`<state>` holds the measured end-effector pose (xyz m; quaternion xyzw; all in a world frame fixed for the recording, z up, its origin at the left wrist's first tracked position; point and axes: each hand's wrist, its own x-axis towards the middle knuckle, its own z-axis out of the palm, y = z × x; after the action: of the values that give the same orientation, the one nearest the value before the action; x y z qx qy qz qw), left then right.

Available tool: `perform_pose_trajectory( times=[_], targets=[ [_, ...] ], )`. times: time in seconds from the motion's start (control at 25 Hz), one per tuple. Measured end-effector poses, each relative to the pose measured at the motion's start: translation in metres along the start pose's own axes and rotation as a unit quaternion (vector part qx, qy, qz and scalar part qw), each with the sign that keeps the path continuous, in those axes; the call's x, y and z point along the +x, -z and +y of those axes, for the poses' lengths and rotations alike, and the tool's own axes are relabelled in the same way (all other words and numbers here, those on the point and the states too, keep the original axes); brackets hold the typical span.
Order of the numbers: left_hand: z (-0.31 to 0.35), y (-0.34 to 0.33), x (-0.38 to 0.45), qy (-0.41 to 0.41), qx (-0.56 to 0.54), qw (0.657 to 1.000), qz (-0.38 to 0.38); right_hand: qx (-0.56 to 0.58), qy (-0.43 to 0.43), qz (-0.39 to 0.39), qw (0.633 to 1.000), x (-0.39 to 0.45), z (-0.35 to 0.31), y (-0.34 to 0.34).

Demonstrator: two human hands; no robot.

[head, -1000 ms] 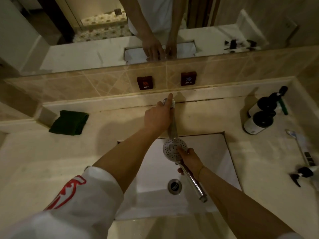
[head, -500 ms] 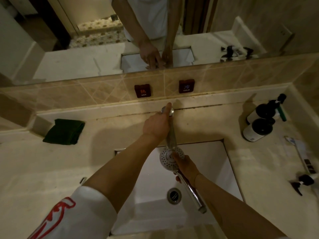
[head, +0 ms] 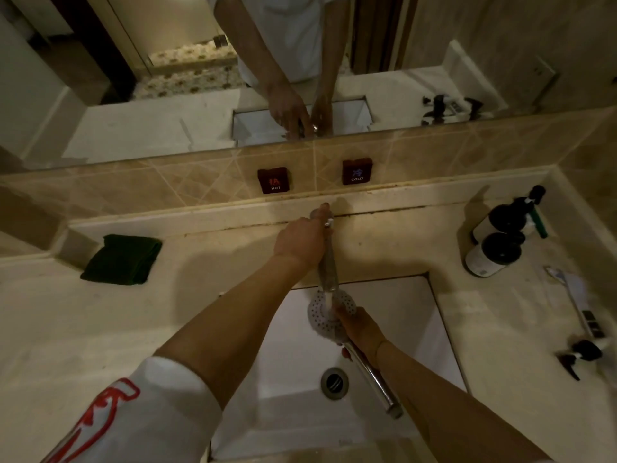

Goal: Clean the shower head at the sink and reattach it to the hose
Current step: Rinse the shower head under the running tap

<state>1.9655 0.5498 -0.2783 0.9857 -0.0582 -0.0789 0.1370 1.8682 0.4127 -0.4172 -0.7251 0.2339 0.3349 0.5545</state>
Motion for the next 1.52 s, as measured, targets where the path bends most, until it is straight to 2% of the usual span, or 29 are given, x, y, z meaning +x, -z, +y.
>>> perform_pose_trajectory(
  times=[0.48, 0.68, 0.84, 1.12, 1.2, 1.36, 1.52],
  targets=[
    [-0.001, -0.001, 0.003, 0.006, -0.011, 1.000, -0.003, -0.047, 0.001, -0.017, 0.999, -0.004, 0.004, 0.000],
    [-0.002, -0.002, 0.003, 0.004, -0.014, 1.000, -0.002, -0.154, 0.033, -0.052, 0.986, -0.008, -0.007, -0.009],
    [-0.002, -0.002, 0.003, 0.009, -0.017, 1.000, -0.005, -0.119, 0.025, -0.014, 0.993, -0.015, -0.008, -0.009],
    [0.002, 0.002, -0.002, 0.009, 0.000, 1.000, 0.005, -0.181, 0.086, 0.021, 0.979, -0.023, 0.007, 0.014],
    [0.002, 0.002, -0.002, 0.012, -0.001, 1.000, 0.006, -0.145, 0.092, 0.032, 0.985, -0.024, 0.013, 0.018],
    [0.001, 0.000, 0.000, 0.012, -0.004, 1.000, 0.003, 0.023, 0.060, 0.073, 0.995, -0.023, 0.016, 0.018],
    [0.000, 0.000, 0.001, 0.014, -0.004, 1.000, 0.000, 0.137, 0.050, 0.063, 0.987, -0.016, 0.015, 0.015]
  ],
)
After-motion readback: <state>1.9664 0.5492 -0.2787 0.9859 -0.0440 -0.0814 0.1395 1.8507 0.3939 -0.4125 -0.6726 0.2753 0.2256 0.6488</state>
